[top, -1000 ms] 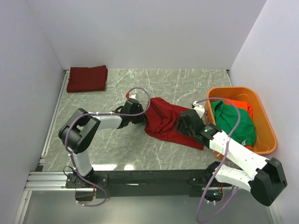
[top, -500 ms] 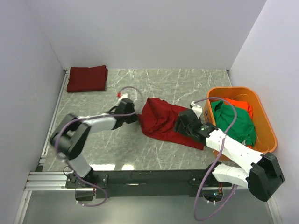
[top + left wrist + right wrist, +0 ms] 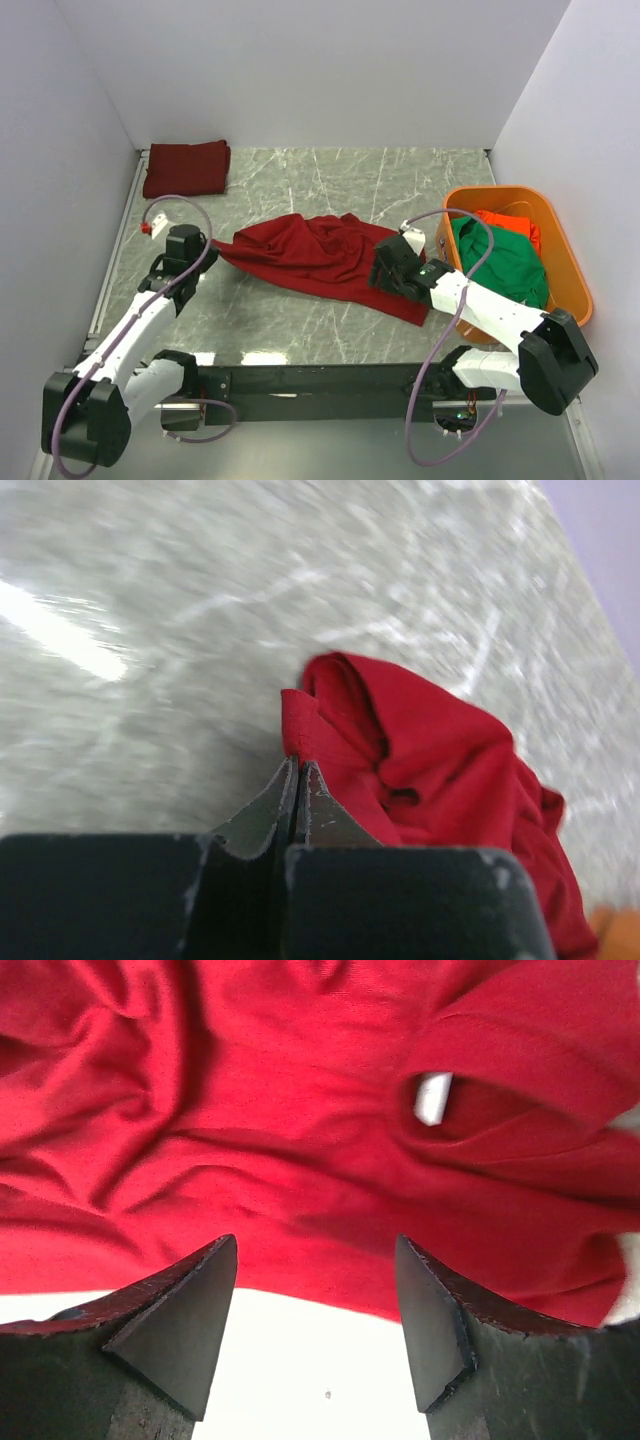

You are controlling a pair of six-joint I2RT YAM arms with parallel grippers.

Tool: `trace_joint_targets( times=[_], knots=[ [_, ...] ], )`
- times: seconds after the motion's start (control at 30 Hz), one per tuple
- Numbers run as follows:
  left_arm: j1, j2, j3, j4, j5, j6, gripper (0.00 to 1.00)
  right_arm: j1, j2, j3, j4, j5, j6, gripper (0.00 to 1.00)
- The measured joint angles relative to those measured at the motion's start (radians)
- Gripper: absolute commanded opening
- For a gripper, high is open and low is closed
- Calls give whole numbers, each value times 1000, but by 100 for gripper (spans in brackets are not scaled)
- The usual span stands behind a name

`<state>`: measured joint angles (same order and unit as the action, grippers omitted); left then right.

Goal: Fold and stack the t-shirts
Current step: Flatten the tshirt out

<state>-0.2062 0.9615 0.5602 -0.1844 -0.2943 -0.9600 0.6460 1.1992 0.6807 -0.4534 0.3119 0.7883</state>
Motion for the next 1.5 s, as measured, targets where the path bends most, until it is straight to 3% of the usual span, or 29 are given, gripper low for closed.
trace_joint_targets(
  times=[0.37,0.63,0.93,1.03,1.1,1.13,1.17,1.2,1.37,1.5],
  knots=[
    [142,-105,0,-114,-8,-29,1,32,-40,-71,-65,0,83,71],
    [164,-133,0,-145,17,-33,1,46,-267,-135,-179,-26,212,72],
    [168,-170,0,-150,47,-34,1,50,-430,-308,-235,-101,349,64],
    [168,-176,0,-150,59,-34,1,50,-453,-346,-209,-107,377,57],
    [168,-182,0,-150,64,-33,1,50,-451,-360,-174,-111,389,46],
    [168,-185,0,-150,68,-33,1,50,-442,-361,-157,-111,394,35],
    [168,-186,0,-150,70,-33,1,50,-424,-361,-138,-110,395,10],
    [168,-187,0,-150,74,-32,1,50,-408,-361,-118,-109,401,1],
    [168,-196,2,-157,103,-26,1,52,-386,-319,-111,-90,386,0],
    [168,-224,51,-210,114,-17,1,52,-439,-106,-184,-32,323,0]
  ],
)
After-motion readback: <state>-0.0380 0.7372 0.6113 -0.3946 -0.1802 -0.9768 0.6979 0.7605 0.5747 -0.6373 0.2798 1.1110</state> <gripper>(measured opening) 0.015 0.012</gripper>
